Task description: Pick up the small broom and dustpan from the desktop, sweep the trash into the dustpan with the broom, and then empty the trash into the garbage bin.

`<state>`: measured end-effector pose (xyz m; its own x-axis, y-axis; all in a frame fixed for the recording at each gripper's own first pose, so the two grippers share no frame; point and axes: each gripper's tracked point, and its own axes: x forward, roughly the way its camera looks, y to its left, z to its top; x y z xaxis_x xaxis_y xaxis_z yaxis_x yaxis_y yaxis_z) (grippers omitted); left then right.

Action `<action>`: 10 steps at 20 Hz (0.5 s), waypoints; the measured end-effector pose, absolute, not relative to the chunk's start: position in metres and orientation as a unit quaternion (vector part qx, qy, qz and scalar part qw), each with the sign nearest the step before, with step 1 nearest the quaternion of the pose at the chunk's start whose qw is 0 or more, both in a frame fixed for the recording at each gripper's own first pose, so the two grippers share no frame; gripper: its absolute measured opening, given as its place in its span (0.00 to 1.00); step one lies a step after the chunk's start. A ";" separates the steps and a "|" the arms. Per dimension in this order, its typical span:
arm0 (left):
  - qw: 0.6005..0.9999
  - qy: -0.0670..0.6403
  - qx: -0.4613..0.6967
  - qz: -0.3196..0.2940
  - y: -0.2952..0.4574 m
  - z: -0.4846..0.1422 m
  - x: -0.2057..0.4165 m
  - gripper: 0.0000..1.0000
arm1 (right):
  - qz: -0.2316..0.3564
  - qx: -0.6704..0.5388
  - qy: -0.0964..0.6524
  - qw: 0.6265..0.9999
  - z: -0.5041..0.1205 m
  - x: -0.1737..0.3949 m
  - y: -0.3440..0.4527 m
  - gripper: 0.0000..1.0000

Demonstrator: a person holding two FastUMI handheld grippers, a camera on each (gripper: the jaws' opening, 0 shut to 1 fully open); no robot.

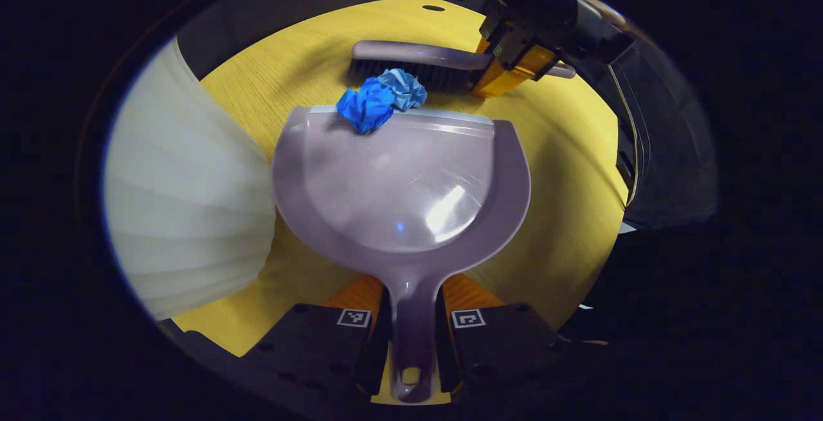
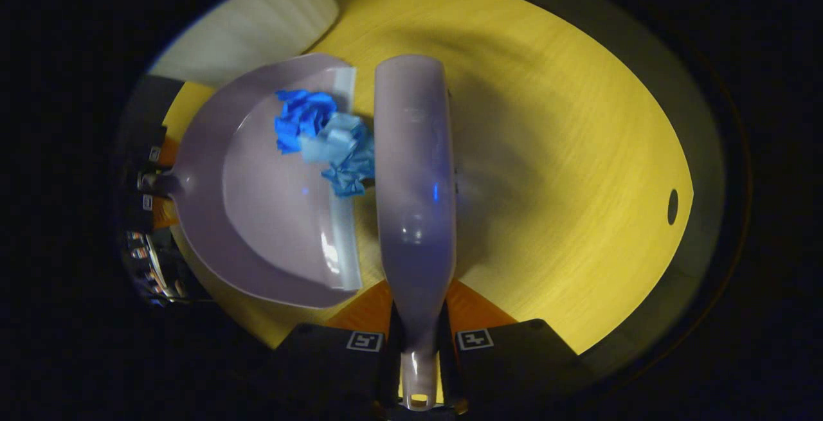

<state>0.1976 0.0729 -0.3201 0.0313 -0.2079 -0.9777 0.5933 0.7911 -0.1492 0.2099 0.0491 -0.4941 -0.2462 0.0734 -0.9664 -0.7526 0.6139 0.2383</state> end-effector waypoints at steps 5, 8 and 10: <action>0.716 0.619 0.133 -0.294 0.076 -0.321 0.195 0.29 | 0.378 -0.209 0.704 0.564 -0.480 0.221 0.040 0.28; 0.730 0.608 0.111 -0.292 0.070 -0.315 0.195 0.29 | 0.357 -0.184 0.706 0.583 -0.470 0.226 0.022 0.28; 0.738 0.601 0.093 -0.292 0.068 -0.314 0.194 0.29 | 0.335 -0.166 0.706 0.602 -0.471 0.236 0.006 0.28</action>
<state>0.1941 0.0683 -0.3137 0.1064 -0.3196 -0.9416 0.5436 0.8116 -0.2141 0.2358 0.0060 -0.4707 -0.2197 0.1684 -0.9609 -0.6376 0.7207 0.2721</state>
